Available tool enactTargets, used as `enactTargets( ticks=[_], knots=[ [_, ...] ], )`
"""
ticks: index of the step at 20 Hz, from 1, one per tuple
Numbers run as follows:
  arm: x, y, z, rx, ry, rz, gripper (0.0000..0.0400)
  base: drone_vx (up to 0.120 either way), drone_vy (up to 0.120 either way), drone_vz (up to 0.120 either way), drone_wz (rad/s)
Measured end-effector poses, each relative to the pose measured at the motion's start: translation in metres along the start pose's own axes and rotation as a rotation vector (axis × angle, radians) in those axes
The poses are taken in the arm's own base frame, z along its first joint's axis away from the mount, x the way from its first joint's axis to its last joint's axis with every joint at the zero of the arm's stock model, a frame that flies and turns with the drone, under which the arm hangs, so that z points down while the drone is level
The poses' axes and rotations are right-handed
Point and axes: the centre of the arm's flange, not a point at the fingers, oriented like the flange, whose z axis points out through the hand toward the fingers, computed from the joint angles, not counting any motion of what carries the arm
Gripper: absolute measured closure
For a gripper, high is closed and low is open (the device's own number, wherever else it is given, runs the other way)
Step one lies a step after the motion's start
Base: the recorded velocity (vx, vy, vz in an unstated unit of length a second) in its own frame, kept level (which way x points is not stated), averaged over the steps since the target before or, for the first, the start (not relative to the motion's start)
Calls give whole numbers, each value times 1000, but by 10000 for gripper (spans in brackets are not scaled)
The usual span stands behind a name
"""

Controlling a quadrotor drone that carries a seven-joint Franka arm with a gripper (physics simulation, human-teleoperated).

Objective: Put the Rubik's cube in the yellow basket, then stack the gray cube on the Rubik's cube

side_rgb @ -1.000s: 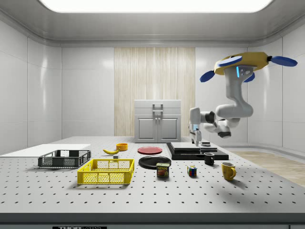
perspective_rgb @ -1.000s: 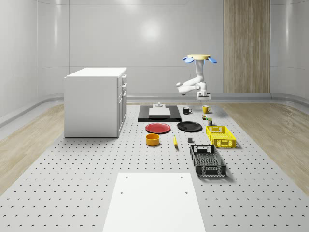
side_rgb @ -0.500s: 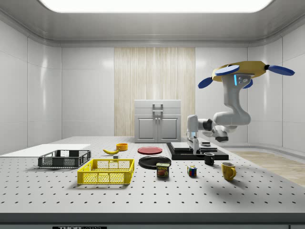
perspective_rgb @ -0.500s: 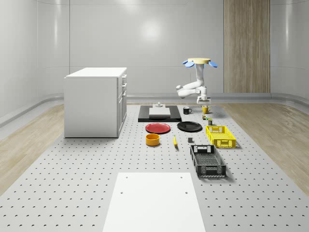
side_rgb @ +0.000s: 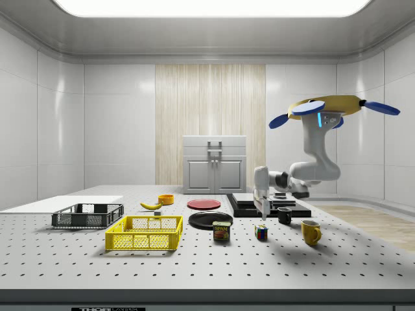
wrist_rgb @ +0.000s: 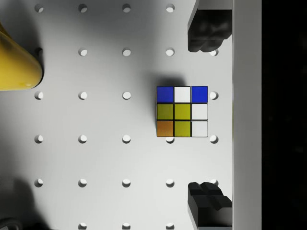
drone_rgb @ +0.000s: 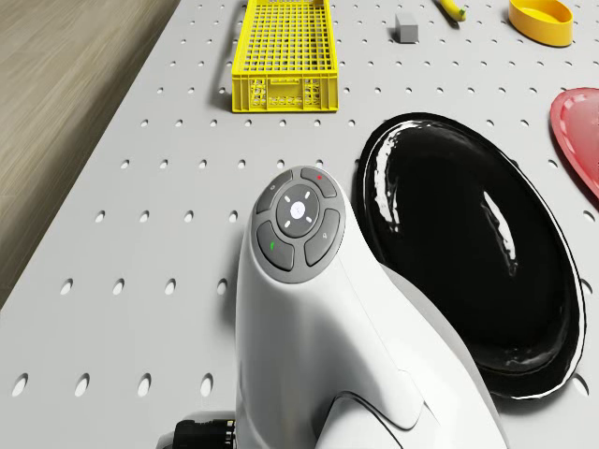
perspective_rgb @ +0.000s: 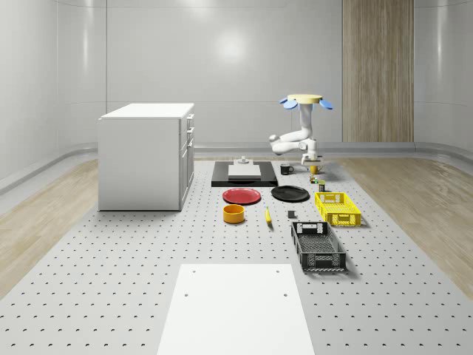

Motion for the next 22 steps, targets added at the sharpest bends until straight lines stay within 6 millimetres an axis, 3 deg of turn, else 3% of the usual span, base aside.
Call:
enactTargets(
  ticks=[6, 22],
  knots=[
    [0, 0, 0, 0, 0, 0, 0, 0, 0, -120, 0],
    [2, -7, 25, 0, 0, 0, 0, 0, 0, 0, 0]
  ],
)
